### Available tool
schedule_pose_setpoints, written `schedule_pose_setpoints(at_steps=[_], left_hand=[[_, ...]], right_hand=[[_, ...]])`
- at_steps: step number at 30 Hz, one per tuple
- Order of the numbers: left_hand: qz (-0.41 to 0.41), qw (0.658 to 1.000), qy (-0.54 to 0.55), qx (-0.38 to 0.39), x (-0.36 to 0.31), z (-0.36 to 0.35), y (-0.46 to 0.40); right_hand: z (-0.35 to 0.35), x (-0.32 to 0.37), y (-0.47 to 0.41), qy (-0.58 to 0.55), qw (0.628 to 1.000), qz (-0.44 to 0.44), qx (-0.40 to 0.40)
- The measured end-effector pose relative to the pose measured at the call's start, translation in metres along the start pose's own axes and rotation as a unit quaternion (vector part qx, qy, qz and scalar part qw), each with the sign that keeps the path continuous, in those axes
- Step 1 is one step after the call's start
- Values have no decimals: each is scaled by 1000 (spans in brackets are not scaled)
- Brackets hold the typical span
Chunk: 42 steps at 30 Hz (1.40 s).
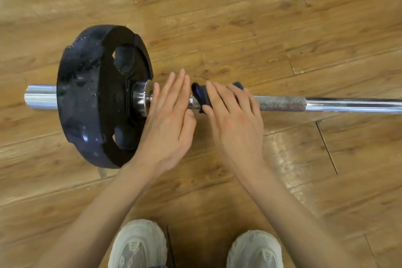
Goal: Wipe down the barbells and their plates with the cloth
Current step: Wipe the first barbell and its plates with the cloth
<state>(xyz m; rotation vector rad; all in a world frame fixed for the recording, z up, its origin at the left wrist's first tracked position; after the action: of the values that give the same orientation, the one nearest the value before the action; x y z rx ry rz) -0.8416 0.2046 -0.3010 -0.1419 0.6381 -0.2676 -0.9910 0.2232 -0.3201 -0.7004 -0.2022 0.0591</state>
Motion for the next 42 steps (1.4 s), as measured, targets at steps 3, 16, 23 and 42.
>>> schedule_pose_setpoints(at_steps=[3, 16, 23, 42], left_hand=[[0, 1000, -2, 5, 1, -2, -5], [-14, 999, -36, 12, 2, -4, -28], [-14, 999, -46, 21, 8, -7, -53], [-33, 998, -57, -25, 21, -16, -100]], right_hand=[[-28, 0, -40, 33, 999, -13, 1], [-38, -4, -38, 31, 999, -8, -15], [-37, -12, -24, 19, 1000, 19, -2], [-83, -23, -63, 44, 997, 7, -60]])
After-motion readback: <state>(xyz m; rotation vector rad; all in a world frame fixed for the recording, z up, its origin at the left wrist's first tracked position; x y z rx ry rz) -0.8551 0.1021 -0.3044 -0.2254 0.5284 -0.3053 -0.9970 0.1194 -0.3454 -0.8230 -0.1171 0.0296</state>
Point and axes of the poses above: each hand's wrist, its own y-axis away from the middle knuckle, its own z-axis out of the back of the hand, x = y × z, the point moved 1 cm from there along -y, towards the middle knuckle, and after that the axes turned 15 degrees about -x, right-handed, at the moved point
